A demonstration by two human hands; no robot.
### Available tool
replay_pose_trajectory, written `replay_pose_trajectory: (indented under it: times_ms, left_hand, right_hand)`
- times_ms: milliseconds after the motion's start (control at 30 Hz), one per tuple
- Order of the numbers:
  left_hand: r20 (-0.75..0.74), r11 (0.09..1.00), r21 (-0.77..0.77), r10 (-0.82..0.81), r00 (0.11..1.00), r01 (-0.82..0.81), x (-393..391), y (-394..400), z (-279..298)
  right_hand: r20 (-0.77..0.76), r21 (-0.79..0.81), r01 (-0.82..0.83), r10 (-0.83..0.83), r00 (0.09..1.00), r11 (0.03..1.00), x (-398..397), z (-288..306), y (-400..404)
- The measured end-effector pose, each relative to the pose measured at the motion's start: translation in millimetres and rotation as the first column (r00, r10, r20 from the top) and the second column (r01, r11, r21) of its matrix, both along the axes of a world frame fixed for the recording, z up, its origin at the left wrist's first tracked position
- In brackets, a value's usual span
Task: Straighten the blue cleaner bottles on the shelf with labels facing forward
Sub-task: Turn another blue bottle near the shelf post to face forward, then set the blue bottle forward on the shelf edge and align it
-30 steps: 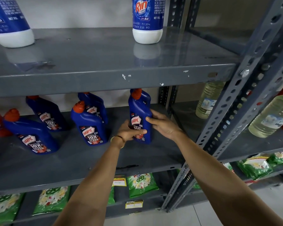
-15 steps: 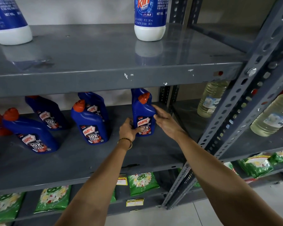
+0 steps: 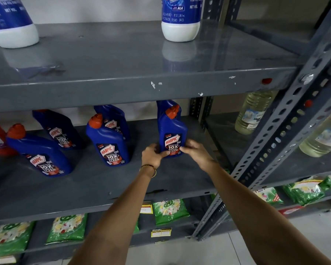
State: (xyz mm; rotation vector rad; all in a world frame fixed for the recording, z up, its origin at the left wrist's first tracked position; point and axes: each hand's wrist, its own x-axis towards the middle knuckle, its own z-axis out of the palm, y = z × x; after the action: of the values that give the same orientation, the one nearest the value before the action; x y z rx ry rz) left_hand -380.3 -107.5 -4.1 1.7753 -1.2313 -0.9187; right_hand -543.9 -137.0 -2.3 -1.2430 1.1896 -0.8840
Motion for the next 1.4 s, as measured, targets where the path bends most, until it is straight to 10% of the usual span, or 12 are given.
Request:
replay_pose_trajectory:
  times_ms: [467, 1400]
  left_hand:
    - [-0.122, 0.994, 0.049, 0.101, 0.987, -0.096, -9, 3, -10]
    - [-0.021, 0.998, 0.060, 0.006, 1.000, -0.005, -18, 67, -13]
  right_hand:
    - [-0.278, -0.041, -0.019, 0.007, 0.961, 0.999, 4, -22, -13]
    - [-0.319, -0.056, 0.032, -0.048, 0.947, 0.998, -16, -25, 63]
